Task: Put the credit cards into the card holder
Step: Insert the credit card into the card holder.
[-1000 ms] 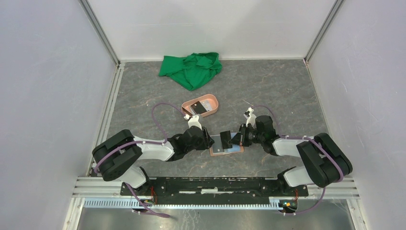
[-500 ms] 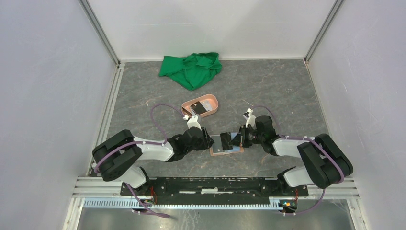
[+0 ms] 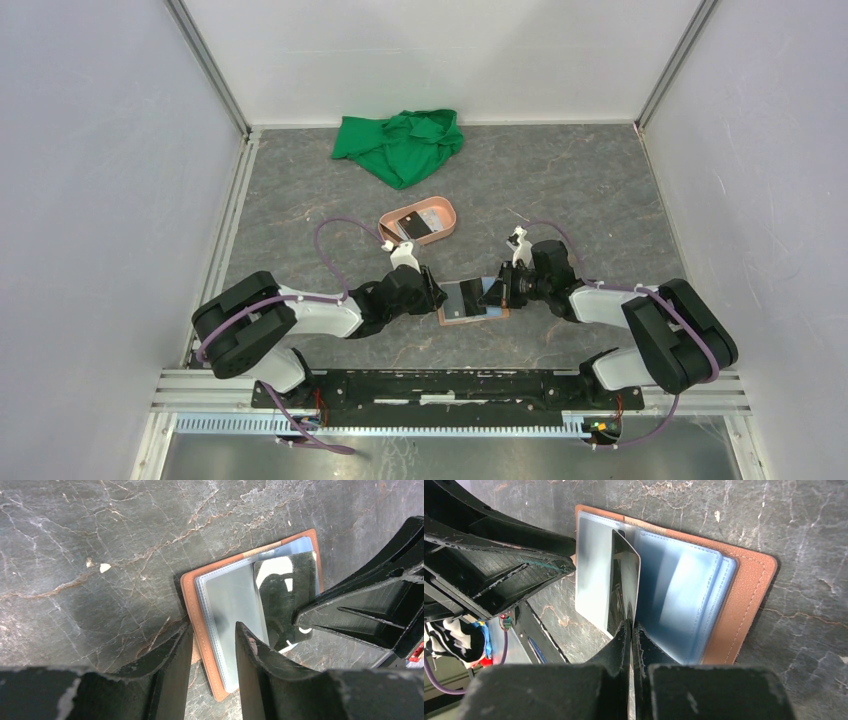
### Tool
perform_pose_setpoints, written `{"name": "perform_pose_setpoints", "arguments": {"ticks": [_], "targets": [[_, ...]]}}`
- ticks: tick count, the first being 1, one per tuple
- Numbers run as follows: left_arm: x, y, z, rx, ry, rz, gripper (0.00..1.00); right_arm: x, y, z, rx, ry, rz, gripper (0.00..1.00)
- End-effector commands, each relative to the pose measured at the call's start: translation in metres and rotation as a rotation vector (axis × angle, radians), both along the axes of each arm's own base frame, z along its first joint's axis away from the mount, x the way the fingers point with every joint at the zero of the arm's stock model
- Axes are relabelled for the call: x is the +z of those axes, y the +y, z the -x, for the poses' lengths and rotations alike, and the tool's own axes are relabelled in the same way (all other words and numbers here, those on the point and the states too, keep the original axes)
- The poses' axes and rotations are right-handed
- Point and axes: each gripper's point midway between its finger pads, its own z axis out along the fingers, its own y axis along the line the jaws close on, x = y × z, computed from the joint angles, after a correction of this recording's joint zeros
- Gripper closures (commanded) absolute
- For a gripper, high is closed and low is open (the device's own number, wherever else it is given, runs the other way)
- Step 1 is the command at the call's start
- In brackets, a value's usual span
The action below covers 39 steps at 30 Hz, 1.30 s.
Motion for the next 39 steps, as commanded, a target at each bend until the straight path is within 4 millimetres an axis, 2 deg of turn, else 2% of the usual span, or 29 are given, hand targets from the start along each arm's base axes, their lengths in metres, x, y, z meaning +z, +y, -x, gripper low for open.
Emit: {"name": "perform_pose_setpoints", "arguments": {"ticks": [1, 12, 39], "targets": [[-0.0289, 0.0201, 0.0233, -0.017, 0.084, -0.095, 0.56, -0.0328, -0.0199, 0.0234, -0.007, 0.110, 0.128, 1.00], [-0.0266, 0.0192, 0.0232, -0.016, 0.077, -0.087, 0.56, -0.0382, -0.0232, 0.0256, -0.042, 0.163, 0.149, 1.00], [-0.0213, 0.0131, 0.0231, -0.026, 0.055, -0.072, 0.56, -0.0372, -0.0268, 0.0296, -0.096, 0.234, 0.153, 1.00]]}}
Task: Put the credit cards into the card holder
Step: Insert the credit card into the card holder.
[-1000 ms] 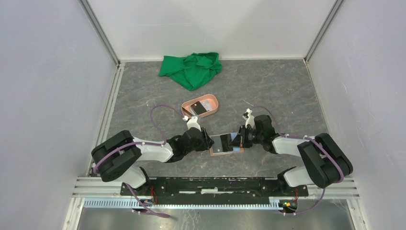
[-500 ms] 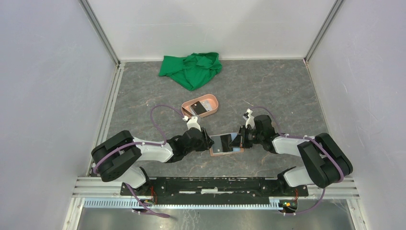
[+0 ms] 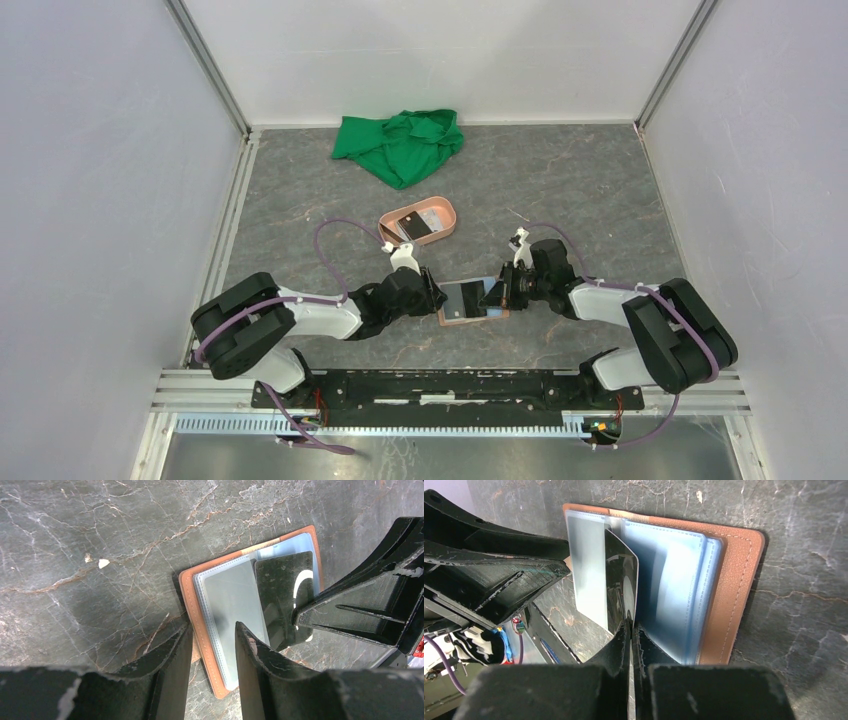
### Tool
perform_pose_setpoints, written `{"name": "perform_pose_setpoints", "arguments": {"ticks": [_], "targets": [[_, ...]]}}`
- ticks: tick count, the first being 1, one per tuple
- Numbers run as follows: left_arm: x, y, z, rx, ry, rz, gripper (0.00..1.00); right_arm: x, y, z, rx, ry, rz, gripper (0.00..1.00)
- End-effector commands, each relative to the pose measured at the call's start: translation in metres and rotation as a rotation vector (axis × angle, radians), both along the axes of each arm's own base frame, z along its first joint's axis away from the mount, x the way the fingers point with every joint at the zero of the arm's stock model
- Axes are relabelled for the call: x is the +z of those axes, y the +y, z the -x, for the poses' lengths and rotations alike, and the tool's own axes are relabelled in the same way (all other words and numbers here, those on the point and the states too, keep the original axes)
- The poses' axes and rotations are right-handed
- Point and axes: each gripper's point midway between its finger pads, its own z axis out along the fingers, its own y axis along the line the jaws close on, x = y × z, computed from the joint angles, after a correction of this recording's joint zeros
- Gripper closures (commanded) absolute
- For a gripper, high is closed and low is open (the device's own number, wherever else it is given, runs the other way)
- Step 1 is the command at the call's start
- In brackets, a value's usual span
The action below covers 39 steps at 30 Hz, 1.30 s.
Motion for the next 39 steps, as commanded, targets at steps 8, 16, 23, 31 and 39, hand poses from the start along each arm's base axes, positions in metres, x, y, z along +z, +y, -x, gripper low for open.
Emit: {"name": "perform_pose_setpoints", "arguments": {"ticks": [8, 16, 23, 31, 39], "targets": [[-0.021, 0.014, 0.021, -0.022, 0.057, -0.071, 0.56, -0.035, -0.017, 0.026, -0.027, 0.179, 0.114, 1.00], [-0.021, 0.013, 0.023, -0.030, 0.053, -0.062, 0.56, -0.036, -0.014, 0.026, -0.019, 0.200, 0.105, 1.00], [-0.022, 0.010, 0.024, -0.043, 0.055, -0.052, 0.56, -0.033, -0.006, 0.027, 0.015, 0.200, 0.086, 1.00], [-0.019, 0.005, 0.026, -0.067, 0.050, -0.030, 0.56, -0.029, 0.008, 0.022, 0.103, 0.142, 0.088, 1.00], [-0.013, 0.006, 0.026, -0.058, 0.039, -0.003, 0.56, -0.025, 0.018, 0.017, 0.175, 0.079, 0.082, 0.93]]}}
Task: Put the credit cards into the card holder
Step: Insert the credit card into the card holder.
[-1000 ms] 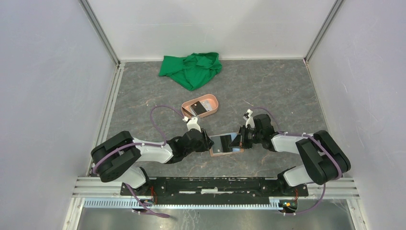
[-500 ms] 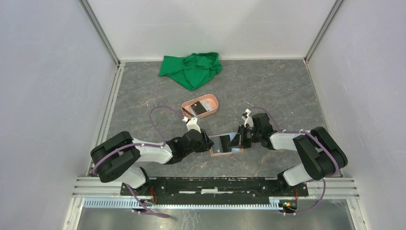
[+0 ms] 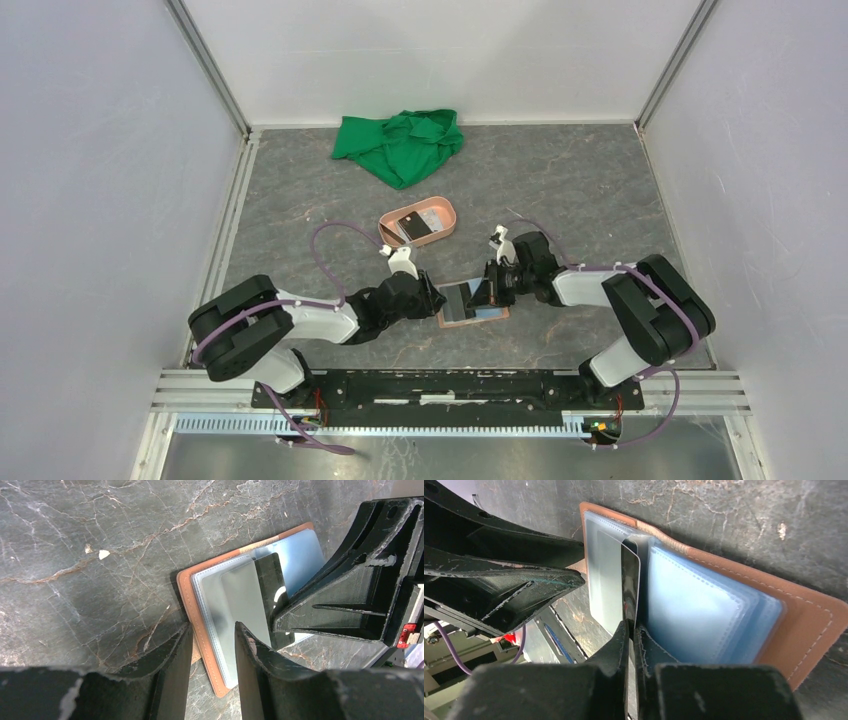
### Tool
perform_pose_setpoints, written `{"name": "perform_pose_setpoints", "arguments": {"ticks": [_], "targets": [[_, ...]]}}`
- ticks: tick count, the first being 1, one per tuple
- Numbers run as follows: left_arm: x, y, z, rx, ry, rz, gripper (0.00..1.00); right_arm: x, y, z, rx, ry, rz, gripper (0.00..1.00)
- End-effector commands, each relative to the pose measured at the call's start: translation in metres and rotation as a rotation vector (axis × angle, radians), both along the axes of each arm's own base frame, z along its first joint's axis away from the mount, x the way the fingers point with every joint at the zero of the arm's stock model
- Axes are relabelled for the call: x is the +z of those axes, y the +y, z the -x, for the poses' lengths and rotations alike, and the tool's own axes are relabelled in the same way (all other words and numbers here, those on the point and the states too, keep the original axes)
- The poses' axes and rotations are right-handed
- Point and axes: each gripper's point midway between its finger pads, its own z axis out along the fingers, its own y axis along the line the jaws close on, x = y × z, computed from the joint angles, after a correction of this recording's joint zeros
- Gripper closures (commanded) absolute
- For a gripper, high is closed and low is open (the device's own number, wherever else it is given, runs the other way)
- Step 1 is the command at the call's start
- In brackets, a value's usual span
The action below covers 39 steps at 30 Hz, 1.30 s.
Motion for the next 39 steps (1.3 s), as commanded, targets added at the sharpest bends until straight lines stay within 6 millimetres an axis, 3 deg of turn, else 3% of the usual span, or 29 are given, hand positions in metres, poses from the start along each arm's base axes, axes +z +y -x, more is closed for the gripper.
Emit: {"name": "perform_pose_setpoints", "arguments": {"ticks": [1, 5, 14, 21, 28, 39], "targets": [[-0.013, 0.005, 0.021, -0.050, 0.055, -0.022, 0.56, -0.022, -0.010, 0.014, 0.064, 0.007, 0.099, 0.89], [-0.010, 0.007, 0.020, -0.042, 0.047, -0.013, 0.56, -0.013, -0.007, 0.003, 0.115, -0.079, 0.103, 0.73], [-0.001, 0.009, 0.020, -0.038, 0.024, 0.003, 0.56, 0.002, -0.009, -0.016, 0.210, -0.257, 0.154, 0.53], [0.002, 0.009, 0.019, -0.042, 0.015, 0.008, 0.56, -0.001, -0.011, -0.015, 0.325, -0.352, 0.248, 0.53], [0.007, 0.009, 0.019, -0.040, 0.004, 0.019, 0.55, 0.007, 0.003, -0.012, 0.439, -0.471, 0.299, 0.53], [0.008, 0.011, 0.018, -0.029, -0.002, 0.031, 0.55, 0.012, 0.028, 0.002, 0.695, -0.581, 0.344, 0.41]]}}
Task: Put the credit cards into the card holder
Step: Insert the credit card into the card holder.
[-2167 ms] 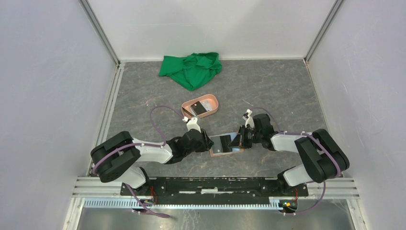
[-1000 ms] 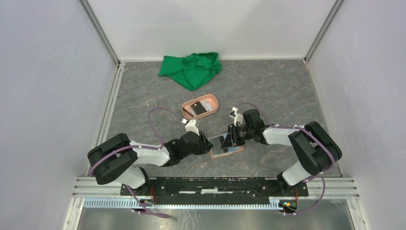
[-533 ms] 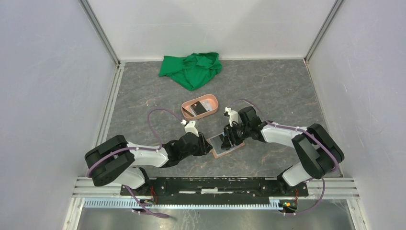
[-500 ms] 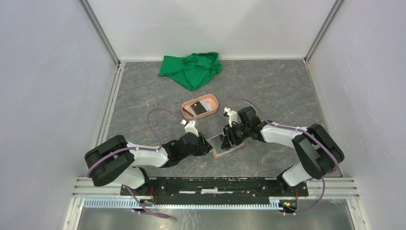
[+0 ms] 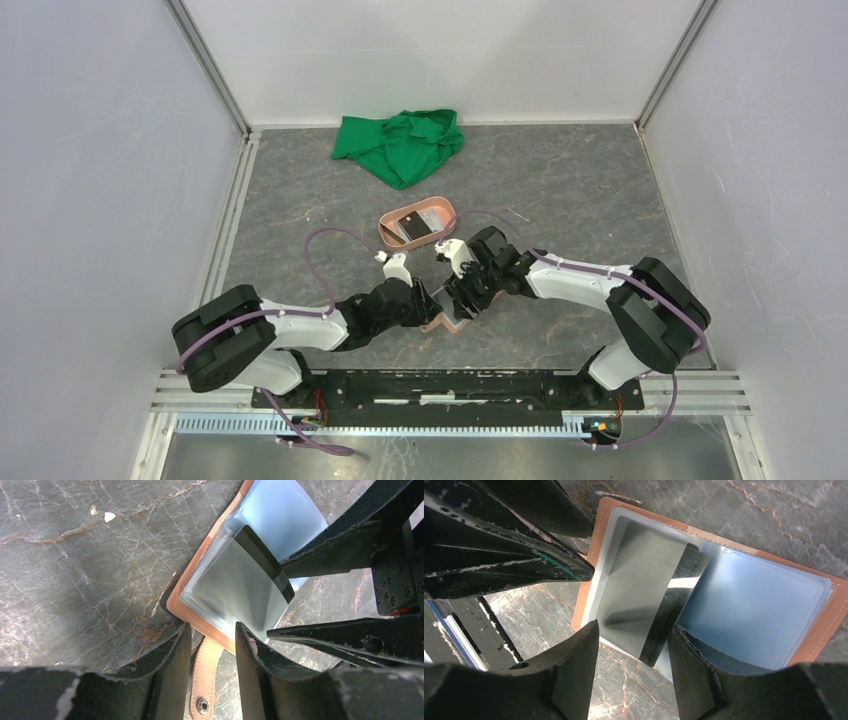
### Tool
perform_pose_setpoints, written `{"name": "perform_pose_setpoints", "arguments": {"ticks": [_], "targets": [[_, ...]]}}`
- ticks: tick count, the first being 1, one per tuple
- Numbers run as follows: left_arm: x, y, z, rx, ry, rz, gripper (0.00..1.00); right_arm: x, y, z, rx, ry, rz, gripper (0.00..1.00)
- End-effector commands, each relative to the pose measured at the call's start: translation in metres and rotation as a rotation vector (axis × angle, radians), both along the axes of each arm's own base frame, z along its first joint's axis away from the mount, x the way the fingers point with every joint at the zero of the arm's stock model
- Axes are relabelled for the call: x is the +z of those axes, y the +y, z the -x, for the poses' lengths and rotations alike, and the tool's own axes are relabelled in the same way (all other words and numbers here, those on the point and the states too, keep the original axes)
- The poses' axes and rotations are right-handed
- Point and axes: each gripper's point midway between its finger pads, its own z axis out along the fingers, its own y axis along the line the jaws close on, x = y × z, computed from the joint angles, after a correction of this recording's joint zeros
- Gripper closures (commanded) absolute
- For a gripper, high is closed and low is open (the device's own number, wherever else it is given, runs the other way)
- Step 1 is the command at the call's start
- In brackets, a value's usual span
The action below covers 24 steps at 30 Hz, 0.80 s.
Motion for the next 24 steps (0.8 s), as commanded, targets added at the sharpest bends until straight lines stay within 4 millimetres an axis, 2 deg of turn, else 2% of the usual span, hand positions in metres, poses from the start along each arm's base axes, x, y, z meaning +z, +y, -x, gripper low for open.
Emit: {"name": "perform_pose_setpoints", "arguments": {"ticks": [1, 6, 10, 15, 17, 18, 19, 20, 23, 24], "targets": [[0.007, 0.001, 0.000, 0.008, -0.019, 0.028, 0.55, 0.007, 0.008, -0.006, 0.143, -0.082, 0.033, 0.38], [0.010, 0.008, 0.001, 0.036, -0.024, 0.050, 0.55, 0.026, 0.009, -0.005, 0.337, -0.171, 0.016, 0.20], [0.019, 0.011, 0.001, 0.048, -0.040, 0.089, 0.54, 0.036, 0.011, -0.006, 0.428, -0.192, 0.009, 0.17], [0.026, 0.013, 0.003, 0.052, -0.051, 0.117, 0.54, 0.048, 0.010, -0.019, 0.468, -0.205, -0.019, 0.19], [0.026, 0.014, 0.006, 0.052, -0.046, 0.132, 0.54, 0.057, 0.009, -0.030, 0.466, -0.246, -0.047, 0.25], [0.026, 0.015, 0.007, 0.053, -0.044, 0.142, 0.54, 0.059, 0.008, -0.038, 0.453, -0.274, -0.047, 0.38], [0.026, 0.015, 0.008, 0.057, -0.040, 0.153, 0.53, 0.057, 0.007, -0.043, 0.450, -0.289, -0.036, 0.57], [0.026, 0.015, 0.008, 0.062, -0.038, 0.167, 0.54, 0.054, 0.005, -0.047, 0.452, -0.298, -0.022, 0.68], [0.026, 0.015, 0.009, 0.069, -0.030, 0.192, 0.54, 0.044, 0.008, -0.047, 0.469, -0.275, -0.031, 0.93], [0.026, 0.014, 0.009, 0.071, -0.026, 0.196, 0.54, 0.041, 0.010, -0.047, 0.466, -0.267, -0.036, 0.96]]}}
